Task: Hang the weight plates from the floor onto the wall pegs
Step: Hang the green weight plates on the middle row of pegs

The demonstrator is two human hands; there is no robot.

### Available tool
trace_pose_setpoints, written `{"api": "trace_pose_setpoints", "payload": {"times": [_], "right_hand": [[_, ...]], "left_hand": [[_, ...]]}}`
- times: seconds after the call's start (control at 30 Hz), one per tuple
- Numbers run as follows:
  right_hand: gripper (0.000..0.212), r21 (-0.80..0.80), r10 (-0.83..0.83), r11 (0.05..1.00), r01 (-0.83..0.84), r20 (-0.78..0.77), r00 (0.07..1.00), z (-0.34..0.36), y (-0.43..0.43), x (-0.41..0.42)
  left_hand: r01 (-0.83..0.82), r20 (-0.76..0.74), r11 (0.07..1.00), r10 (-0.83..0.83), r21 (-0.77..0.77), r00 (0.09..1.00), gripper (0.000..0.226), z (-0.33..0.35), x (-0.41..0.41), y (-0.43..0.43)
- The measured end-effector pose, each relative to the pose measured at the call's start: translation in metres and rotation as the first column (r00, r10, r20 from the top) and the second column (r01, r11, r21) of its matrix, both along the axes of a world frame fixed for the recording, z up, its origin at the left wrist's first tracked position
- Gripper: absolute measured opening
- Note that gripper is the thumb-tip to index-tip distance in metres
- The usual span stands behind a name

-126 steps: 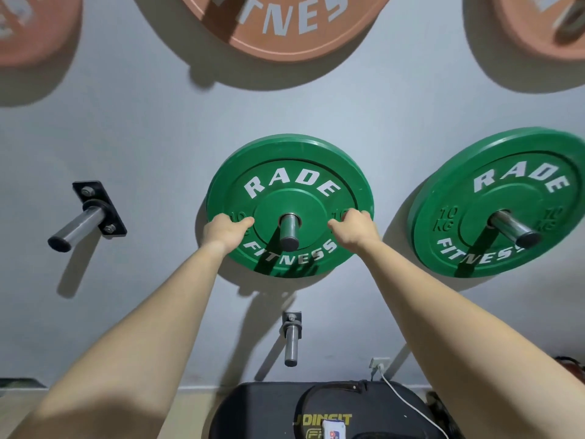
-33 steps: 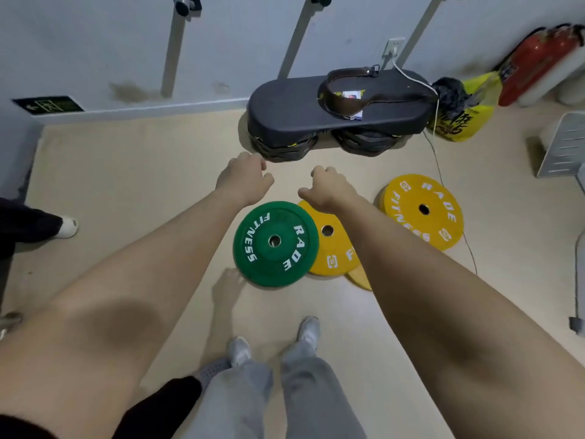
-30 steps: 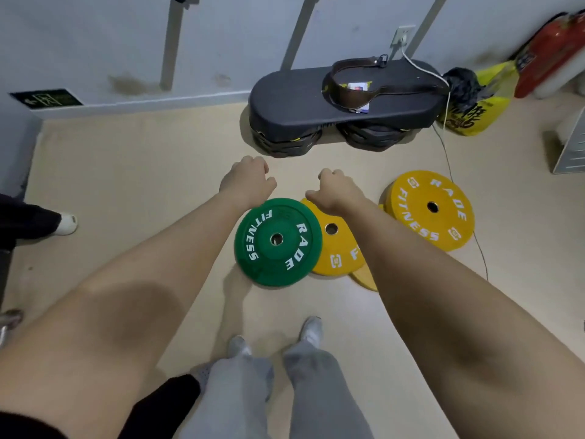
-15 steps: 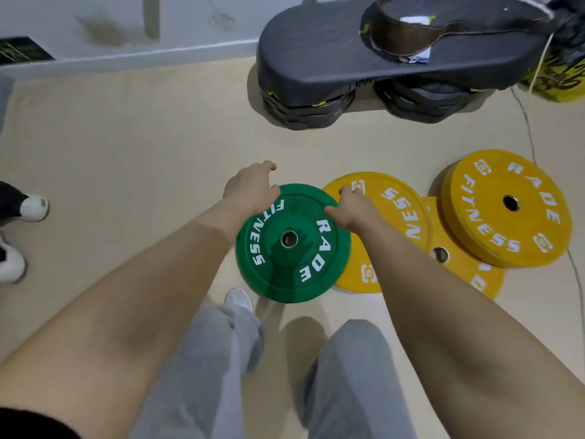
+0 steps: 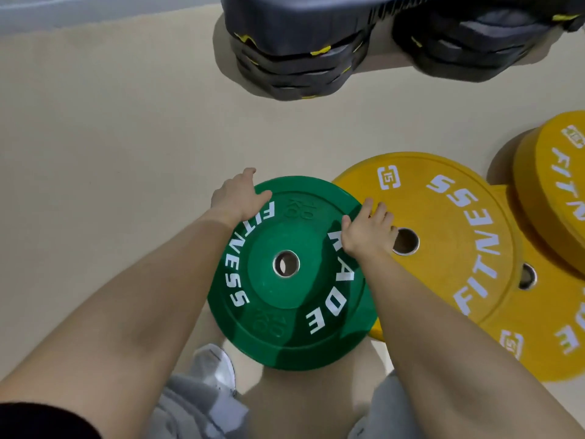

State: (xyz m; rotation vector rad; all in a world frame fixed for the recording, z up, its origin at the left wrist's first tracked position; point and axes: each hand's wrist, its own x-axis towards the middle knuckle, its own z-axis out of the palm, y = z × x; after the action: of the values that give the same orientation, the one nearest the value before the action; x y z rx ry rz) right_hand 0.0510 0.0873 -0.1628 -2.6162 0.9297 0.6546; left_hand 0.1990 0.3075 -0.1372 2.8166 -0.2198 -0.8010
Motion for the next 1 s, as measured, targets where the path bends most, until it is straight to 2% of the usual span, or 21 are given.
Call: {"api": "trace_pose_setpoints", "payload": {"times": [0.17,0.23,0.5,0.63,0.77,0.83,0.9,1.0], "right_hand": [[0.070,-0.184,0.119,0.979,-0.085,0.178,0.977,-0.053,0.004,-0.027],[0.069,-0.223,0.117,0.973,-0.066,0.226,0.967,-0.057,0.006,-0.026],[0.067,-0.204,0.076,0.979,-0.019,0.275,0.958,-0.058,0.004,-0.028],[0.069,-0.198,0.071,0.980,-0.008,0.313,0.947,-0.059,0.005,-0.032],[0.080,-0.142,0.032,0.990,0.023,0.372,0.928,-0.051,0.009,-0.044],[0.082,-0.089,-0.030,0.993,0.072,0.408,0.913,-0.038,0.013,-0.044],[0.078,0.019,-0.203,0.976,0.218,0.454,0.868,-0.016,0.022,-0.039],[0.074,0.209,-0.467,0.884,0.418,0.385,0.796,0.027,0.025,-0.036]], "left_hand": [[-0.071,-0.027,0.997,0.071,-0.006,0.997,0.069,-0.063,0.021,-0.001],[-0.102,-0.066,0.994,0.100,-0.026,0.993,0.066,-0.079,0.033,-0.004],[-0.282,-0.291,0.956,0.250,-0.075,0.924,0.065,-0.108,0.061,-0.026],[-0.310,-0.265,0.947,0.278,-0.084,0.923,0.059,-0.102,0.053,-0.034],[-0.322,-0.225,0.943,0.297,-0.085,0.928,0.057,-0.075,0.050,-0.025],[-0.338,-0.185,0.935,0.315,-0.108,0.931,0.054,-0.056,0.044,-0.012],[-0.360,-0.123,0.924,0.346,-0.128,0.930,0.051,-0.034,0.037,0.001],[-0.404,-0.007,0.902,0.407,-0.152,0.913,0.050,0.003,0.018,0.019]]}}
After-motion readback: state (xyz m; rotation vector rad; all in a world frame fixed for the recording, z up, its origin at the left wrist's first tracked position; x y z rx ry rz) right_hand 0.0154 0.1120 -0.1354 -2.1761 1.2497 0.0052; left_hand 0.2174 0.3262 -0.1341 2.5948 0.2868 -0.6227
